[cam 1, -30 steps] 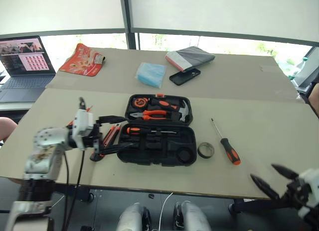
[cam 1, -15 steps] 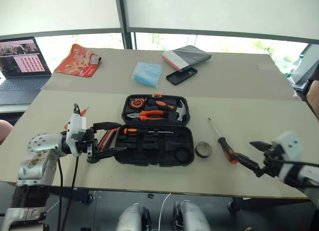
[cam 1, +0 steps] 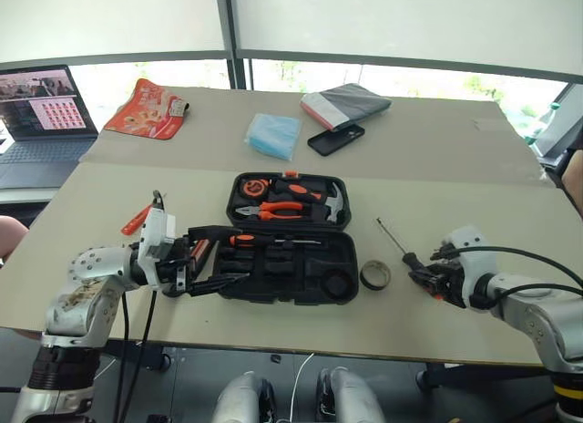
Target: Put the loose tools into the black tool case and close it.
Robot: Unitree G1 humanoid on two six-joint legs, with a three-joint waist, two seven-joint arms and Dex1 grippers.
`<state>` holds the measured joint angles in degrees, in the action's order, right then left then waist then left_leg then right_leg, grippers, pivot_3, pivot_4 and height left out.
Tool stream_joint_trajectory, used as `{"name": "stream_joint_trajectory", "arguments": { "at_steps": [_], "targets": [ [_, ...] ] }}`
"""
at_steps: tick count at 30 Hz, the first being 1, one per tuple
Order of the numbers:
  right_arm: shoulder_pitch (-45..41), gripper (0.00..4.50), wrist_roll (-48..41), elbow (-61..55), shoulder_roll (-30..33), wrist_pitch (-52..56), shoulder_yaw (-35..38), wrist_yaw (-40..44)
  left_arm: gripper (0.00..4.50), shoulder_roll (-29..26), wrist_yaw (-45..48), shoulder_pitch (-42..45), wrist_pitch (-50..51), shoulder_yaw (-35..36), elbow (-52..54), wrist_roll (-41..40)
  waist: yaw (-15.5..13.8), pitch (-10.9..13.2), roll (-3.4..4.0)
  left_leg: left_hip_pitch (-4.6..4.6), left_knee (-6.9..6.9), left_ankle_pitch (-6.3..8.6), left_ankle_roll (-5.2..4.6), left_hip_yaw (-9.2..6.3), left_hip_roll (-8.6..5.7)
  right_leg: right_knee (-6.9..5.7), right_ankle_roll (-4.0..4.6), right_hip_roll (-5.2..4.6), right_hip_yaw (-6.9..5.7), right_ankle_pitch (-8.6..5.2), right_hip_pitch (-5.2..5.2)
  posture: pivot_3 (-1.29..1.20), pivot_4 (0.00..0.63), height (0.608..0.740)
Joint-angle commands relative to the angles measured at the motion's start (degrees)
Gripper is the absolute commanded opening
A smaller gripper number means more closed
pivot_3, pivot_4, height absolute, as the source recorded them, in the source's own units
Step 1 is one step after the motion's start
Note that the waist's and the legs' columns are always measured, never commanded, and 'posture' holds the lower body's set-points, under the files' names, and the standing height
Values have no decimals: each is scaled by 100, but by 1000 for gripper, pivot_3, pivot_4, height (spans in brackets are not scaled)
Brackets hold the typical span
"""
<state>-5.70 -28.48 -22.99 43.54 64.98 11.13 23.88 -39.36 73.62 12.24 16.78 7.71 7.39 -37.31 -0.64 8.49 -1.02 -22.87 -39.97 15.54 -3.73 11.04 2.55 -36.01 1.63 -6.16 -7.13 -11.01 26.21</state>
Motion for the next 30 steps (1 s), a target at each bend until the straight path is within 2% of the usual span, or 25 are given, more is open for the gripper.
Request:
{"name": "stream_joint_trajectory", "arguments": {
  "at_steps": [1,4,6,8,9,11,13,15,16,19,22,27,30],
  "targets": [
    [41,1011,-187,-324,-8,-15,833,50,4500,-16,-264,202,503,300,282,-559,-6,0,0,-2,-1,-3,-5,-1,0,0,0,3,-1,0,0,0,150,740],
    [56,1011,-147,-474,479,-1562,752,1363,4500,-95,-143,224,370,283,223,-418,6,4,7,-5,0,-8,-17,2,-5,1,-3,9,-1,1,2,0,150,740],
    [-136,1011,-64,-451,825,-2158,368,2049,4500,-124,-67,223,169,284,58,-233,41,4,6,3,1,-7,-17,6,-4,2,-6,17,3,1,0,0,150,740],
    [-712,1011,228,-208,1111,-2886,-351,2827,4500,-159,-79,234,124,344,-161,-147,104,5,5,5,3,-7,-14,6,-2,3,-6,21,4,1,-1,0,150,740],
    [-1069,1011,411,-5,1154,-3115,-687,3039,4500,-161,-94,262,75,375,-289,-102,132,6,4,13,3,-8,-11,7,2,1,-6,27,5,1,-3,0,150,740],
    [-2524,1011,805,678,781,-3143,-1693,3436,4500,-240,-127,159,-106,523,-598,68,194,10,-5,17,13,4,-13,4,7,2,-3,30,4,0,-4,0,150,740],
    [-3447,1011,1247,1186,482,-3247,-2498,3779,4500,-321,-115,4,-249,637,-723,182,264,19,-5,27,11,8,-4,8,17,0,7,38,8,5,6,0,150,740],
    [-3836,1011,1488,1476,255,-3234,-2991,3994,4500,-351,-158,-117,-263,728,-676,192,275,22,-7,23,15,-17,-2,-13,19,-11,26,37,6,-2,8,0,150,740],
    [-3968,1011,1609,1568,164,-3129,-3267,4105,4500,-369,-175,-219,-293,770,-620,208,252,22,-8,20,16,-35,33,-12,27,-10,38,45,6,-7,12,0,150,740],
    [-4256,1011,1992,1838,-275,-3107,-3754,4047,4500,-359,-317,-508,-270,922,-394,172,156,22,-8,7,19,-37,47,-15,29,-16,101,49,-4,4,22,0,150,740],
    [-4482,1011,2290,2014,-741,-2887,-4120,3908,4500,-350,-406,-844,-280,1034,-173,167,149,22,-8,-34,14,-35,47,-6,22,-17,99,62,-8,6,58,0,150,740],
    [-4411,1011,2739,1948,-813,-2870,-4512,3985,4500,-299,-523,-1053,-313,1075,-20,175,113,22,-8,-42,8,-35,47,2,17,-17,89,61,-10,6,64,0,150,740],
    [-4388,1011,2870,1922,-910,-2755,-4602,3984,4500,-248,-573,-1111,-365,1044,-8,196,138,22,-8,-38,9,-29,57,2,18,-20,52,52,-5,-15,65,0,150,740]
  ]
}}
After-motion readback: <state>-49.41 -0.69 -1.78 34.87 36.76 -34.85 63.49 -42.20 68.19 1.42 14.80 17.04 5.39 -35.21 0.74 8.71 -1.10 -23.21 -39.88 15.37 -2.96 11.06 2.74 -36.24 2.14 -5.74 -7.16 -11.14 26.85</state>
